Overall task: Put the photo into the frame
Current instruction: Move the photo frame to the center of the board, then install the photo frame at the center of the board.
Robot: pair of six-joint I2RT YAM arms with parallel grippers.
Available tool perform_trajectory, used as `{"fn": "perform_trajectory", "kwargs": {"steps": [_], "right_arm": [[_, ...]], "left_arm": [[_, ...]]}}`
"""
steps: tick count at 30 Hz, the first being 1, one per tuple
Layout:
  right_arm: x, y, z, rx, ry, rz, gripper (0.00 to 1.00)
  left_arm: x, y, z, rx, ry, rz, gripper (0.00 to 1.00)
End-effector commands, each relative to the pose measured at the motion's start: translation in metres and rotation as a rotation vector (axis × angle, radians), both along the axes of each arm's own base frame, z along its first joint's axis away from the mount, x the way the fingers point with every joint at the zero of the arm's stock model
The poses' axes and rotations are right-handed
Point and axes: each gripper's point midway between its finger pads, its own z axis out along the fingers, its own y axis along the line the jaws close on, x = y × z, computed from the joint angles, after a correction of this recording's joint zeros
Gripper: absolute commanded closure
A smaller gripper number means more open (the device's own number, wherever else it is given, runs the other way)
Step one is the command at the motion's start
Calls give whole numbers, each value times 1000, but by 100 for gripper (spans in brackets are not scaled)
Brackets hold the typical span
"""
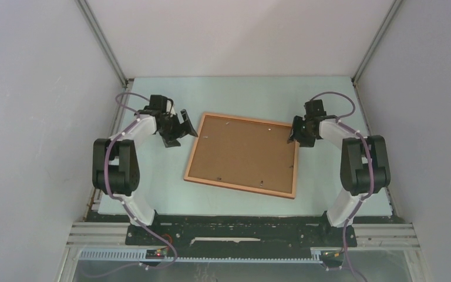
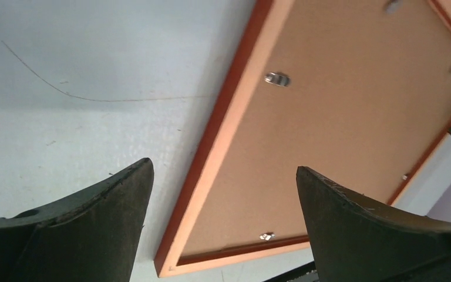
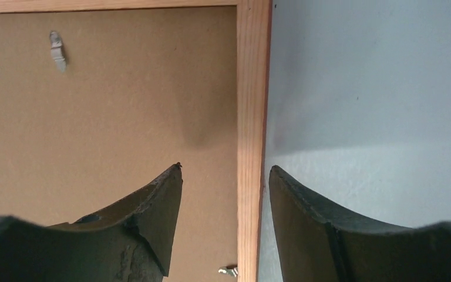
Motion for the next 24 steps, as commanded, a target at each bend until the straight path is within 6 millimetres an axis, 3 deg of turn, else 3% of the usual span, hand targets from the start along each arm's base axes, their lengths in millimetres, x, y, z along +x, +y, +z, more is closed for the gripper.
{"fn": "perform_trajectory", "kwargs": {"steps": [1,4,9,13,17,24], "right_arm": [[13,6,-5,28,-5,34,37],[9,6,-15,24,20,75,40],[5,13,-22,49,42,133,56],[6,22,-18,67,23,161,63],[6,29,-17,81,17,178,64],[7,32,-15,103,9,184,69]], "left_arm": [[24,9,9,76,-29,-6,2],[25,6,-5,85,-1,-20,4],[19,-11,-27,145,28,-99,15],[21,-7,-29,195,54,-99,23],[23,-4,-32,255,64,-92,23],[41,-2,-31,316,39,-56,31]]}}
